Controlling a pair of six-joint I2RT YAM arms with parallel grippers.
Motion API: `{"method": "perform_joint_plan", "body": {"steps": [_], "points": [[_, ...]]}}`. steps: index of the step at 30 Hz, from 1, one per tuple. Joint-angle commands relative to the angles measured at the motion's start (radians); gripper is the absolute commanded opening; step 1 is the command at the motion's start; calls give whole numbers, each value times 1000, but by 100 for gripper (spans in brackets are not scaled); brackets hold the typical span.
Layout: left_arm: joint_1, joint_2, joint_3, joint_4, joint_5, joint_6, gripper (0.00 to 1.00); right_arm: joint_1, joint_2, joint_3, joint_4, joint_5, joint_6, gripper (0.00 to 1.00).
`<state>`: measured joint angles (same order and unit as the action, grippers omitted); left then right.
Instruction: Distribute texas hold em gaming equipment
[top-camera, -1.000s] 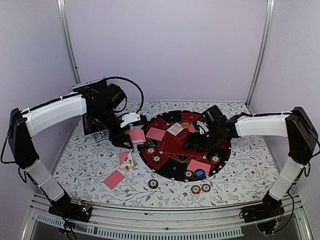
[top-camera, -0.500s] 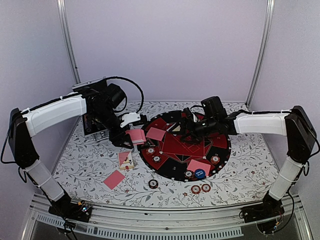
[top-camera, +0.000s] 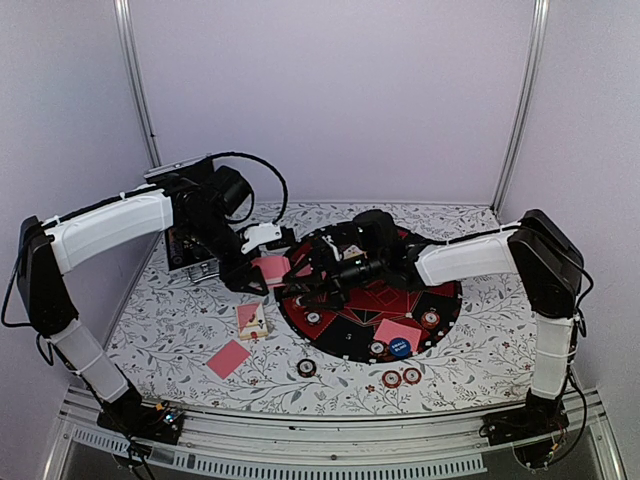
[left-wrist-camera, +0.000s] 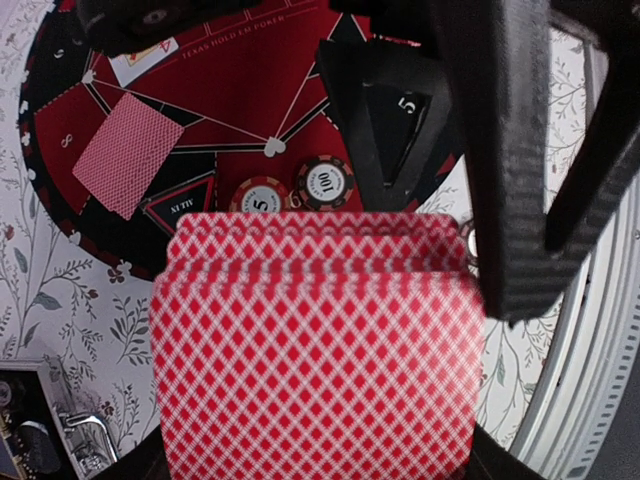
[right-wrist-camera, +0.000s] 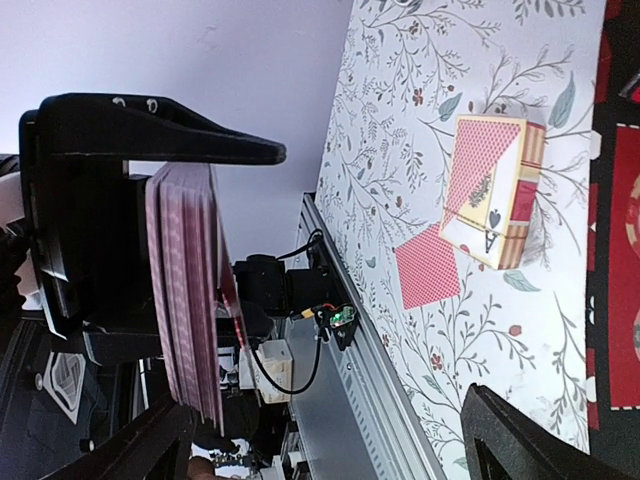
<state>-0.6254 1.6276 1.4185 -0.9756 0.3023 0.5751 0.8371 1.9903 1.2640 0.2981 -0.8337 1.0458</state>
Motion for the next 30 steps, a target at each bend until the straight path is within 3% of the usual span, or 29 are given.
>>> {"method": "perform_joint_plan", "body": {"steps": [1, 14, 30], "points": [[-5, -9, 6, 31, 21, 2, 0, 10, 64, 60, 157, -55, 102, 96], [-10, -14, -21, 43, 13, 9, 0, 13, 76, 24, 211, -86, 157, 95], [-21, -17, -15, 41, 0, 11, 0, 39, 244, 260, 214, -90, 214, 90]]}}
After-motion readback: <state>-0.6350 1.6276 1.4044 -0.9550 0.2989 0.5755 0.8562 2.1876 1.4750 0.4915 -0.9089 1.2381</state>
